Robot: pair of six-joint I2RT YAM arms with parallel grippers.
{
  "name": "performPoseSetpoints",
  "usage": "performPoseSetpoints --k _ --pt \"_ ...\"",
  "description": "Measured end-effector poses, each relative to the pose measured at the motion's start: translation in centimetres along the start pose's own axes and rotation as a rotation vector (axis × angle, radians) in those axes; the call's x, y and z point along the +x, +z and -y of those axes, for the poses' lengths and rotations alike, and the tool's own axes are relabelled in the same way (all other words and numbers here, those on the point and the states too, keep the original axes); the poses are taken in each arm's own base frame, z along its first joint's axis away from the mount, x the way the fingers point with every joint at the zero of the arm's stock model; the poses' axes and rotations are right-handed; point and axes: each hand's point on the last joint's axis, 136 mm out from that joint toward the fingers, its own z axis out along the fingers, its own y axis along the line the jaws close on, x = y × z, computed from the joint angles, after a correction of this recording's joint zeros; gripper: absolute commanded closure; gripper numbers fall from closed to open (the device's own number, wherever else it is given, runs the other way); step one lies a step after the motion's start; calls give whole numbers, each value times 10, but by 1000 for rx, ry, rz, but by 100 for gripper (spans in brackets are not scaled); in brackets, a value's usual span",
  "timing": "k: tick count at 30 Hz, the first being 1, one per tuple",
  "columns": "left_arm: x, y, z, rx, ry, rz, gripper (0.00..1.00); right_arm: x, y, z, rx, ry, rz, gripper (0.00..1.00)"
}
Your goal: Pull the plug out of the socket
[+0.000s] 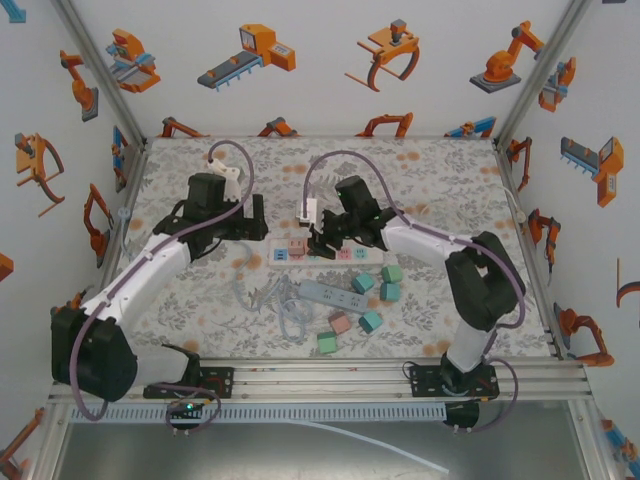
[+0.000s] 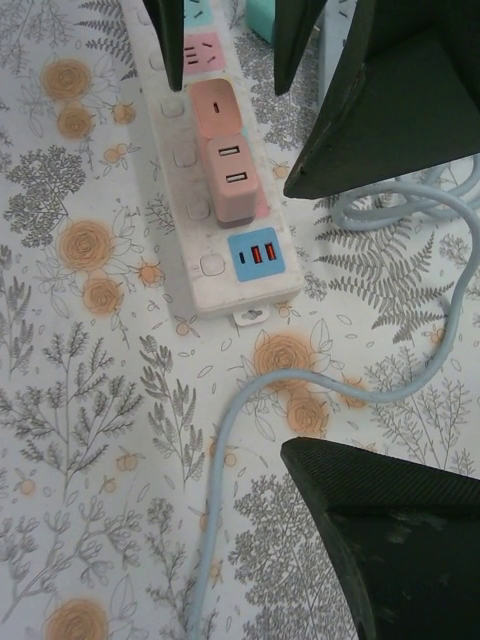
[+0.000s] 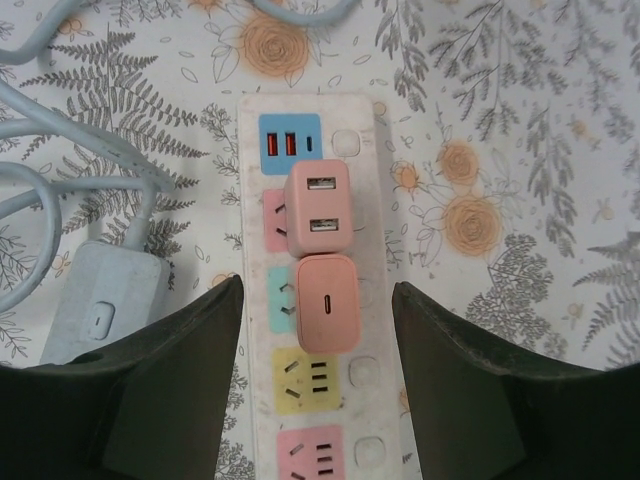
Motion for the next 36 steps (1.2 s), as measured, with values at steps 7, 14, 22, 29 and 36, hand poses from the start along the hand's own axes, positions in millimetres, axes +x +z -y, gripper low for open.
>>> performPoseSetpoints --k 7,14,22,29,36 --pt "23 37 -7 -17 -129 -169 24 25 16 0 -26 54 -69 49" --pt "56 63 -14 -51 -217 -309 30 34 24 0 -37 72 -90 61" --pt "83 80 -6 -57 -223 -410 33 35 26 1 -40 66 -92 68" --pt "100 91 0 -106 -172 -490 36 33 25 0 -54 75 -95 70" --pt "100 92 1 -129 -158 -508 38 28 24 -3 -78 83 -81 70"
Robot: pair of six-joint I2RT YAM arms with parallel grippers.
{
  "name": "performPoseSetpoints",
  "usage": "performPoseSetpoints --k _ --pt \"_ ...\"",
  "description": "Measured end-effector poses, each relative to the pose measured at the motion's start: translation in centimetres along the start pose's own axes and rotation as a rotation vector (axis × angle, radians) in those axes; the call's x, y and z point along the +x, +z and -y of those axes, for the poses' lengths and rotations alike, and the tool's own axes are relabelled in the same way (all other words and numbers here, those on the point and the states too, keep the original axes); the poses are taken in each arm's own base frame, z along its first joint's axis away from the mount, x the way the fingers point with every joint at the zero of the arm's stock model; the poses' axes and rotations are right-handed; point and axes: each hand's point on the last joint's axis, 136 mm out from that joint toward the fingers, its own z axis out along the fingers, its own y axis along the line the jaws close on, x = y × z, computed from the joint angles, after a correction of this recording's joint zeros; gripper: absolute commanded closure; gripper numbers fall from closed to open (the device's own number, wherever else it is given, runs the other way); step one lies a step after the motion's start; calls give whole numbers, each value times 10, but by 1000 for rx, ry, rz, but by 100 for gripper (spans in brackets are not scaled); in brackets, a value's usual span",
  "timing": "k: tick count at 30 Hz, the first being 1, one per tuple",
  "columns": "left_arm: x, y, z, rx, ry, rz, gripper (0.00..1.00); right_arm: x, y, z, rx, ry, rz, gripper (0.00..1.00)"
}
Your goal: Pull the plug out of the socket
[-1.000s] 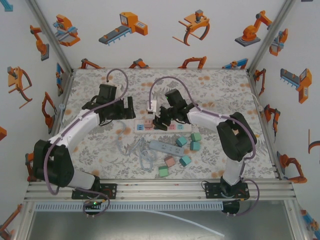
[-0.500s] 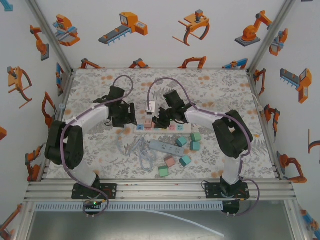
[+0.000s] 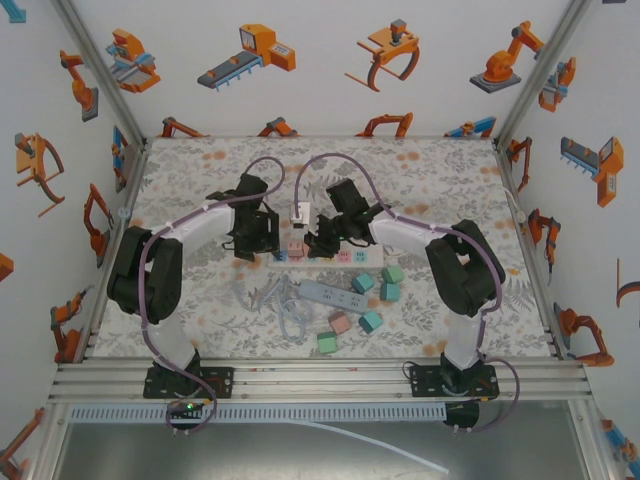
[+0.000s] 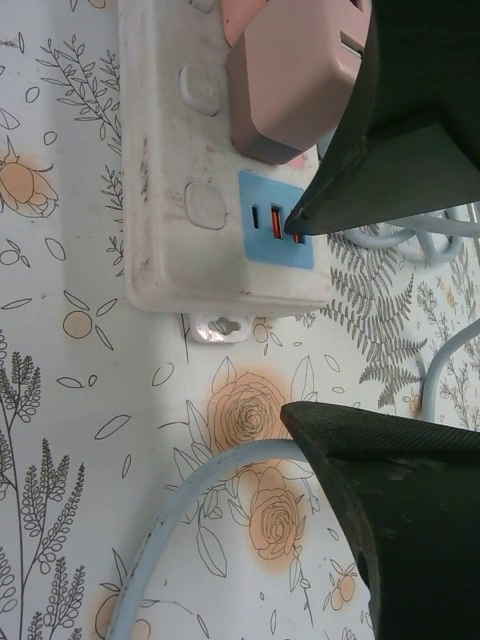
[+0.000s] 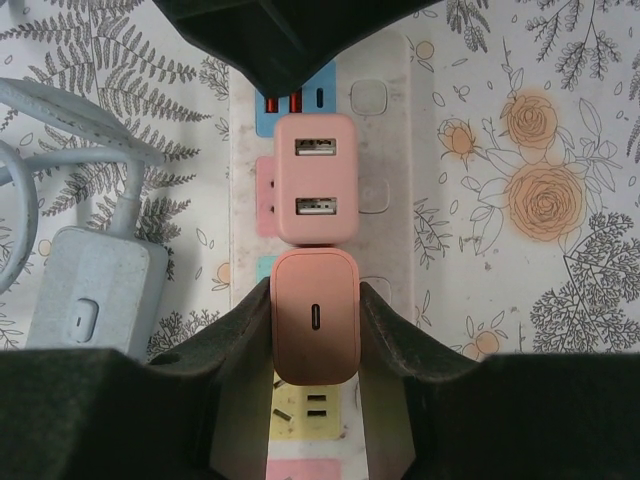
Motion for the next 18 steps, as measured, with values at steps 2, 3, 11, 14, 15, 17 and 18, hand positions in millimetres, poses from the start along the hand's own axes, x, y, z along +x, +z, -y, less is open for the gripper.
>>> performPoseSetpoints --k 2,3,11,14,15,17,18 --pt "0 0 1 -2 2 -2 40 -1 0 0 -4 3 5 71" --pt "0 0 2 -4 4 -5 40 -2 0 -1 -5 4 7 72" --pt "0 1 5 -30 17 -21 41 -2 0 -1 -8 9 10 79" --pt "0 0 5 -37 21 -21 41 -3 0 0 -6 26 12 83" --pt "-1 0 5 -41 21 -20 41 -4 -1 0 -5 35 15 86" --pt "-1 -1 4 -50 22 -20 41 -6 -1 2 0 50 24 91" --pt "-2 -1 3 -55 23 -20 41 -7 -1 3 4 56 28 92"
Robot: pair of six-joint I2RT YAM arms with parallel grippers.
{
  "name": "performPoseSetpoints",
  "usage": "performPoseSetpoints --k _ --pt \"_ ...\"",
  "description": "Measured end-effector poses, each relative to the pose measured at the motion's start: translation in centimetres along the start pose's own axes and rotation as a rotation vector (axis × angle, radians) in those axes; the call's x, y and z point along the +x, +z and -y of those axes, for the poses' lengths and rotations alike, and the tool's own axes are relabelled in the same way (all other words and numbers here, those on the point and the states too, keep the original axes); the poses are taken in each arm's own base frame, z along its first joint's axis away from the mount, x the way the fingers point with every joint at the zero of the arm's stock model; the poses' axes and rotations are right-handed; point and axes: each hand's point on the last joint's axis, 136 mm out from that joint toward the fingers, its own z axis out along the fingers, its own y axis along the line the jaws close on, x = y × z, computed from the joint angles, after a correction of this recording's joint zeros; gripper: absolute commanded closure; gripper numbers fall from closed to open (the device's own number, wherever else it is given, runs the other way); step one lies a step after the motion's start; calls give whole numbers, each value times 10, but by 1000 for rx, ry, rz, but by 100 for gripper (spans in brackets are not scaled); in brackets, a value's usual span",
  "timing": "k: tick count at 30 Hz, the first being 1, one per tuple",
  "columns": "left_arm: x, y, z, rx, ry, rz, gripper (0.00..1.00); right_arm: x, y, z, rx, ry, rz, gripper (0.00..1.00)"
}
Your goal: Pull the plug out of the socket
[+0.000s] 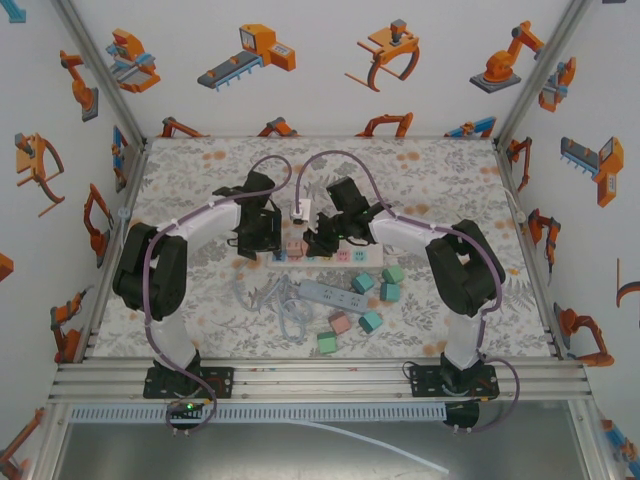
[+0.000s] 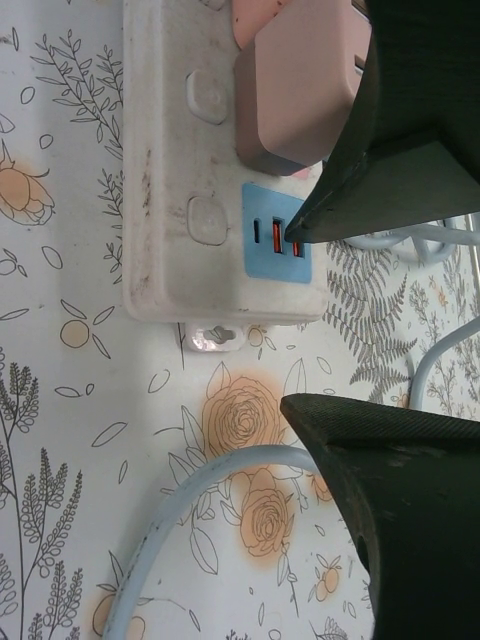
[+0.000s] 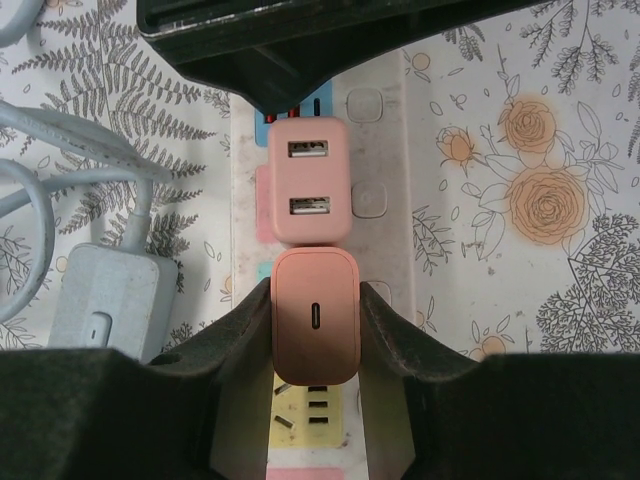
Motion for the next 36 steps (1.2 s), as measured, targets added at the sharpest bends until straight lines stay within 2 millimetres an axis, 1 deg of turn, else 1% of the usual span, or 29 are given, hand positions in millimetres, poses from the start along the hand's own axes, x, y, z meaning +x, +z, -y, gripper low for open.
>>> performPoseSetpoints --k 5,8,11,18,21,24,30,33,36 --pt "0 1 0 -6 2 -9 42 -2 0 2 9 27 9 91" --pt "-1 3 0 -7 -1 -12 42 -10 -2 9 25 46 46 95" --pt "-2 4 0 -7 -1 -13 42 -17 -5 16 47 33 73 96" --pt "-2 4 1 -9 -1 -19 42 -23 -7 21 69 15 88 96" --pt "-2 4 1 -9 -1 -18 42 -34 -12 23 87 -2 119 96" --pt "-2 4 1 -9 -1 -17 42 -53 -23 25 112 -16 166 96" --pt "-3 2 -1 -11 -2 0 40 -99 -57 28 187 -17 290 96" --pt "-4 0 -4 -13 -4 17 39 -118 -77 29 237 16 349 95" --pt "-7 -6 -12 -32 -10 46 37 -135 -98 32 281 92 403 95"
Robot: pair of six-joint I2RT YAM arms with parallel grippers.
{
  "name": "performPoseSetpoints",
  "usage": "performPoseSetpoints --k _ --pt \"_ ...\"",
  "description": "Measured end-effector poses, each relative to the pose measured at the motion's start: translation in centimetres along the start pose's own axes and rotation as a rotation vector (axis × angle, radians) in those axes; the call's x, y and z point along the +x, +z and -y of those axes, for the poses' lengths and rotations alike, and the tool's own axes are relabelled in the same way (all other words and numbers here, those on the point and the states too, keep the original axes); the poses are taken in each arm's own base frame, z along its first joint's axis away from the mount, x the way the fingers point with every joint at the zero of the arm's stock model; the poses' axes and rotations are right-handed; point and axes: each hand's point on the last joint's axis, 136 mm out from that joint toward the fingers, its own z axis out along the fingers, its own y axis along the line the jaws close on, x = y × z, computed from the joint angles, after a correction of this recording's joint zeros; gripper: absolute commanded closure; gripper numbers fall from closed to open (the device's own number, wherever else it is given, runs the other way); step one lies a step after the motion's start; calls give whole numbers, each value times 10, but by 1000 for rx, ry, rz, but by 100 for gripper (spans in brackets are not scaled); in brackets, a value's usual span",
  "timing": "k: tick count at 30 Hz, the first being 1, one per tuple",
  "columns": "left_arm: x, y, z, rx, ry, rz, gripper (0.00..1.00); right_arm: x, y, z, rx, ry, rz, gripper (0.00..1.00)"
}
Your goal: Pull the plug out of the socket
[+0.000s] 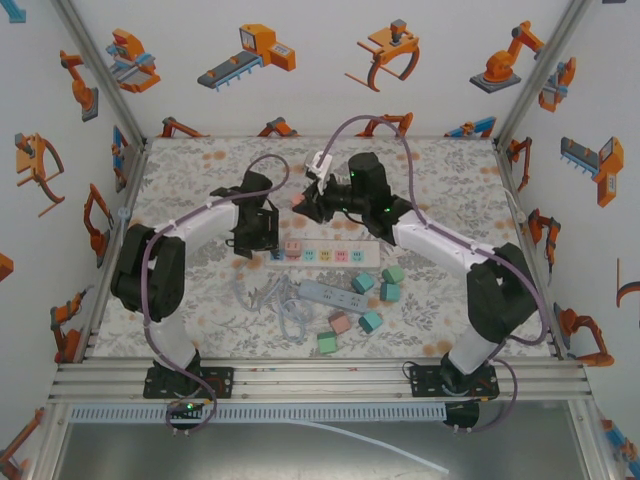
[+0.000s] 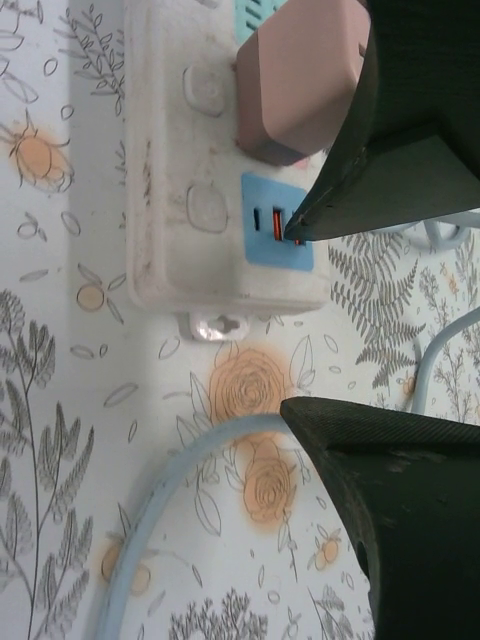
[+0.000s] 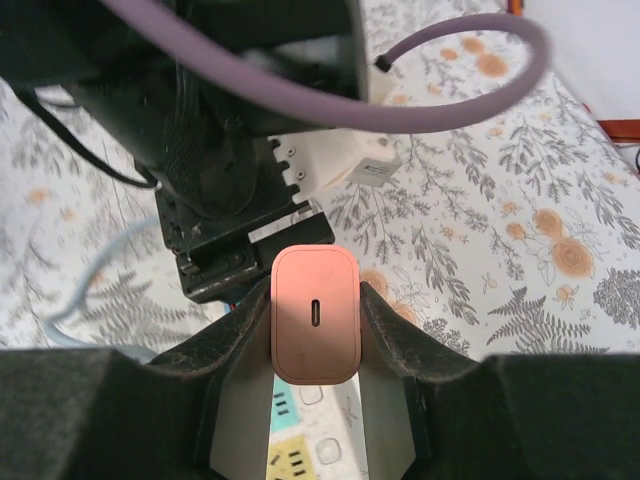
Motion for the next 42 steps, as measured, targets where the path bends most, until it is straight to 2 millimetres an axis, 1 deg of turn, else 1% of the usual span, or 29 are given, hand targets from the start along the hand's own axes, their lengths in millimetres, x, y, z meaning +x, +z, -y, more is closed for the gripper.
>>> performPoseSetpoints --k 2,4,7,9,12,14,17,19,22,26,28,30,33,37,40,42 --pt "-4 -8 -4 -5 0 32 36 -15 -10 5 40 71 31 95" --pt "-10 -19 -4 3 3 76 36 -23 -20 10 74 148 54 95" --pt "-20 -44 -1 39 14 165 35 -28 -41 22 139 294 83 95" --pt "-26 -61 2 71 27 224 35 -26 -57 33 183 400 102 97" --pt "-31 -86 8 133 59 315 34 -16 -86 51 272 566 124 97" --pt "-31 -104 16 199 93 377 32 -4 -108 61 346 675 127 96" --pt "-26 -131 33 328 167 460 28 16 -142 69 453 802 125 96" --pt "-21 -149 46 426 220 514 25 31 -165 68 525 863 125 96" --pt "-8 -172 67 578 309 578 17 55 -196 56 618 924 127 96" --pt "8 -199 93 756 433 639 5 88 -224 33 706 987 126 96" --pt "14 -210 102 818 484 662 1 108 -235 23 748 1025 119 96" --pt "20 -220 108 868 528 679 2 130 -243 14 787 1070 106 96" --pt "29 -232 116 926 590 704 3 164 -251 0 829 1151 78 95" --pt "37 -240 122 974 645 714 3 206 -255 -20 855 1269 26 94" --pt "42 -242 125 1003 677 713 3 232 -257 -35 862 1342 -24 94" --pt "48 -243 128 1026 712 713 3 243 -258 -42 862 1376 -46 93"
